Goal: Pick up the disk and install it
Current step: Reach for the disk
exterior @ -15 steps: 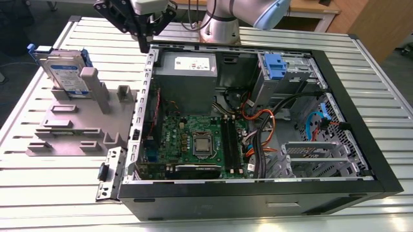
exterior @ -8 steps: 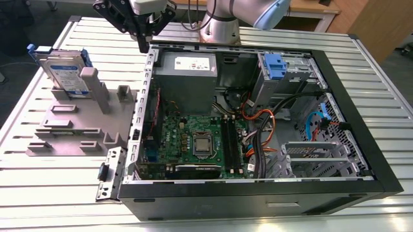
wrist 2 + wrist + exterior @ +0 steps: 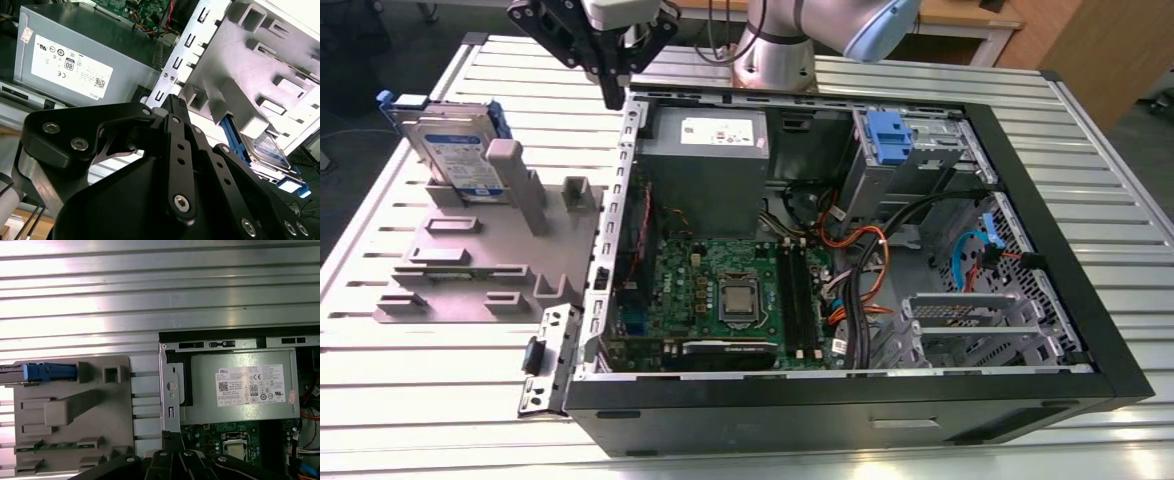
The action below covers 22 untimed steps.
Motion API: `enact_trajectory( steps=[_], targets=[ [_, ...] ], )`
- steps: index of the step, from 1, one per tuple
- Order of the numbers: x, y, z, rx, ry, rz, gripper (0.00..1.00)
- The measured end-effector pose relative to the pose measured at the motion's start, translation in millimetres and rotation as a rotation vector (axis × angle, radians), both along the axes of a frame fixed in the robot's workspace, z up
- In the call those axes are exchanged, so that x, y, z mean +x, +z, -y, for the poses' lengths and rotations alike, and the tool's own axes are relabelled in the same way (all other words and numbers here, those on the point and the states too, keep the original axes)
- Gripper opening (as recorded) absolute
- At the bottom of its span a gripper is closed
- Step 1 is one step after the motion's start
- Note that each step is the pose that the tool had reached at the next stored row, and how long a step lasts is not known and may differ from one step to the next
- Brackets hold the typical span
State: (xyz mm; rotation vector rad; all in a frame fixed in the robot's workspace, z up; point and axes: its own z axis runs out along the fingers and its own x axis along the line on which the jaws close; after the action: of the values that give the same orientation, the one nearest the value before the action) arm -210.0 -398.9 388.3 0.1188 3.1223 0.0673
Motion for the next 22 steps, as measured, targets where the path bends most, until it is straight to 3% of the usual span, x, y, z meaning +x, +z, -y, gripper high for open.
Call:
enact_trajectory(
  steps=[22],
  targets=[
    [-15.7, 0.0, -0.1, 0.0, 0.0, 0.0, 0.11]
  ],
)
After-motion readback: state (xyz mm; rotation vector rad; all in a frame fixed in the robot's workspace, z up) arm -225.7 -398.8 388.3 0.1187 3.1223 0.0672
